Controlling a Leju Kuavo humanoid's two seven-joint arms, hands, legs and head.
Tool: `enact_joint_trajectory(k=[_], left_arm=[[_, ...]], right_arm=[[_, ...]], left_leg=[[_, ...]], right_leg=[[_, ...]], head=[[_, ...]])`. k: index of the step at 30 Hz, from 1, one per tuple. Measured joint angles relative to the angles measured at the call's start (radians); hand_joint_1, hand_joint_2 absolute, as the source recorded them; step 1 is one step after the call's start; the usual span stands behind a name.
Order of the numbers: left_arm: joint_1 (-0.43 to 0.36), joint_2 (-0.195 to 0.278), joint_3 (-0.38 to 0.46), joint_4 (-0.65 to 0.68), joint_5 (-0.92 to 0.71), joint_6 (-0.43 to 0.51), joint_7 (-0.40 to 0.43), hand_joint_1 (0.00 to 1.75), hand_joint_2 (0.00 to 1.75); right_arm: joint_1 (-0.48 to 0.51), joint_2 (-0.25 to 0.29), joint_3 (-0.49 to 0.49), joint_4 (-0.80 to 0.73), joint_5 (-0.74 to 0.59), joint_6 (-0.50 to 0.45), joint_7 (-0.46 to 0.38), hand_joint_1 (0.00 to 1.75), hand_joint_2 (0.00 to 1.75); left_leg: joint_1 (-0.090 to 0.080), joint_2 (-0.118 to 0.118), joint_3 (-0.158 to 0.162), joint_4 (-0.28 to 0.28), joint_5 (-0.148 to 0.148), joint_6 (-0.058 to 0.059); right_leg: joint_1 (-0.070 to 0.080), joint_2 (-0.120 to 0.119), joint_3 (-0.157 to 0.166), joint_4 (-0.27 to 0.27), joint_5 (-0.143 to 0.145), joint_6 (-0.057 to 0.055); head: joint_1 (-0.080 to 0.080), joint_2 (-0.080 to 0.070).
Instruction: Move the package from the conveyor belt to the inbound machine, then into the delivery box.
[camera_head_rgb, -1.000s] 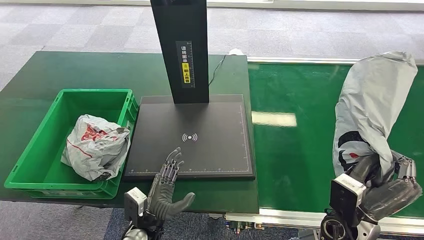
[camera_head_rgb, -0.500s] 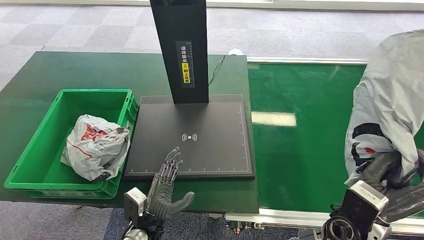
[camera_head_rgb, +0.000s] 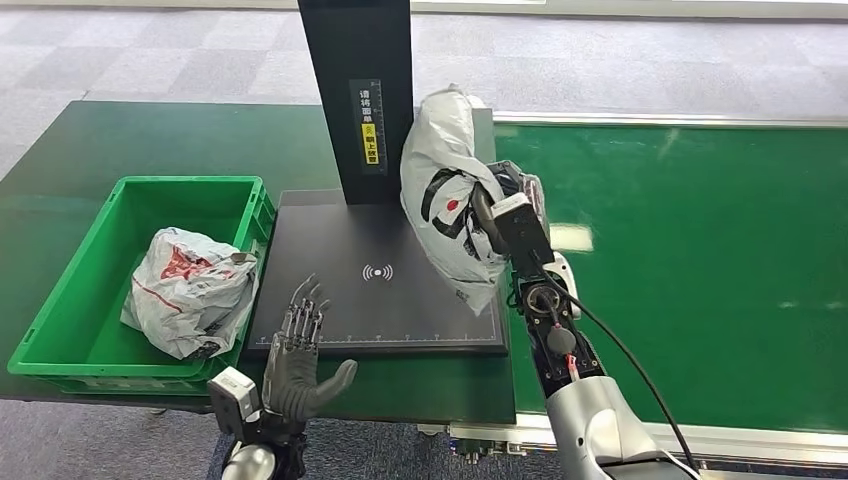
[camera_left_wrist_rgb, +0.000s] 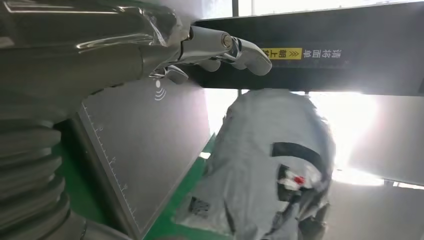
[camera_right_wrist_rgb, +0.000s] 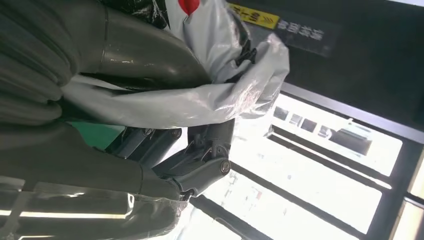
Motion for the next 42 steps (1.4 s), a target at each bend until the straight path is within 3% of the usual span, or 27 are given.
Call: enact_joint_trajectory(k=[19,26,39,40,42], left_arm=[[0.013,0.010,0.005,-0.007,-0.001,0.001,0.000,0.00,1.75],[0.009,0.010,0.006,-0.005,0.001,-0.010,0.000,0.00,1.75],[0.008,0.011,0.013,-0.004,0.003,-0.012,0.000,0.00,1.75],[0.008,0.011,0.013,-0.004,0.003,-0.012,0.000,0.00,1.75],[0.008,0.011,0.013,-0.004,0.003,-0.012,0.000,0.00,1.75]], right_arm=[[-0.049,-0.020,0.057,0.155,0.037,0.027,0.046,1.75,1.75],[-0.051,-0.018,0.098,0.185,0.062,0.231,0.019,1.75,1.75],[-0.051,0.010,0.215,0.210,0.118,0.259,0.037,1.75,1.75],[-0.051,0.010,0.220,0.211,0.119,0.263,0.036,1.54,1.75],[-0.051,0.010,0.228,0.212,0.120,0.266,0.035,0.67,1.75]], left_leg=[[0.000,0.000,-0.001,0.000,0.000,0.000],[0.000,0.000,-0.002,0.000,0.000,0.000],[0.000,0.001,-0.001,0.000,0.000,0.000],[0.000,0.001,-0.001,0.000,0.000,0.000],[0.000,0.001,-0.001,0.000,0.000,0.000]], right_leg=[[0.000,0.000,-0.002,0.000,0.000,0.000],[0.000,0.000,-0.002,0.000,0.000,0.000],[0.000,0.000,-0.002,0.000,0.000,0.000],[0.000,0.000,-0.002,0.000,0.000,0.000],[0.000,0.000,-0.002,0.000,0.000,0.000]], head=[[0.000,0.000],[0.000,0.000],[0.000,0.000],[0.000,0.000],[0.000,0.000]])
